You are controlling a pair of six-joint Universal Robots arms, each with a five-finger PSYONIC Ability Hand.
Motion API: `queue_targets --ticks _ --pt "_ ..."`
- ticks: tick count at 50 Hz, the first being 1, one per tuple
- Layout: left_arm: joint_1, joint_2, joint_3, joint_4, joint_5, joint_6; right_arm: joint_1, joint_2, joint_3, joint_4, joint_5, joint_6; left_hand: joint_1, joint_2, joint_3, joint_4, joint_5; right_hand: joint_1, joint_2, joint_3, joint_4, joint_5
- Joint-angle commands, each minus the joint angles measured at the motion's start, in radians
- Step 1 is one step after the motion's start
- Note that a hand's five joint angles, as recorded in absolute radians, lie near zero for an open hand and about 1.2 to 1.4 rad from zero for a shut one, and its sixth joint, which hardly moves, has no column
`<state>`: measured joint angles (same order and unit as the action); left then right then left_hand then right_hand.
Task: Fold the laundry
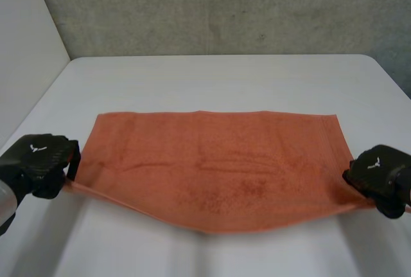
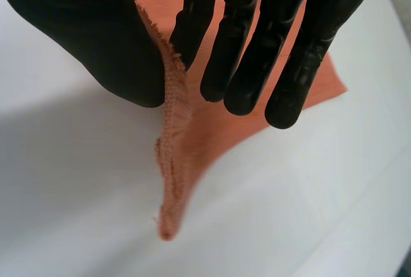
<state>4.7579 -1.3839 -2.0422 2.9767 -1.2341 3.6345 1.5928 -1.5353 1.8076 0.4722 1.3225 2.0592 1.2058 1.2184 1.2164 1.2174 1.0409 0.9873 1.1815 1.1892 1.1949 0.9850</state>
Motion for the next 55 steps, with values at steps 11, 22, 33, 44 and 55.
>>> queue_targets --ticks 11,22,33,44,55 --pt "-0.139 -0.653 0.436 0.47 -0.16 -0.013 0.13 0.455 -0.327 -0.46 0.087 0.148 0.19 0.178 0.18 0.179 0.181 0.409 0.215 0.207 0.201 0.237" --pt "-0.191 -0.937 0.717 0.64 -0.192 -0.001 0.184 0.69 -0.527 -0.784 0.133 0.157 0.19 0.178 0.18 0.179 0.181 0.409 0.215 0.207 0.201 0.237" --pt "-0.226 -1.012 0.761 0.772 -0.182 0.001 0.199 0.828 -0.634 -0.893 0.181 0.157 -1.031 -1.044 -1.042 -1.043 -1.041 -0.813 -1.007 -1.015 -1.02 -0.985" --pt "-0.243 -0.878 0.66 0.798 -0.186 -0.008 0.202 0.661 -0.55 -1.015 0.211 0.257 -1.031 -1.044 -1.042 -1.043 -1.041 -0.813 -1.007 -1.015 -1.02 -0.985" --pt "-0.251 -0.56 0.378 0.789 -0.183 -0.034 0.188 0.346 -0.292 -0.934 0.202 0.493 -1.031 -1.044 -1.042 -1.043 -1.041 -0.813 -1.007 -1.015 -1.02 -0.985"
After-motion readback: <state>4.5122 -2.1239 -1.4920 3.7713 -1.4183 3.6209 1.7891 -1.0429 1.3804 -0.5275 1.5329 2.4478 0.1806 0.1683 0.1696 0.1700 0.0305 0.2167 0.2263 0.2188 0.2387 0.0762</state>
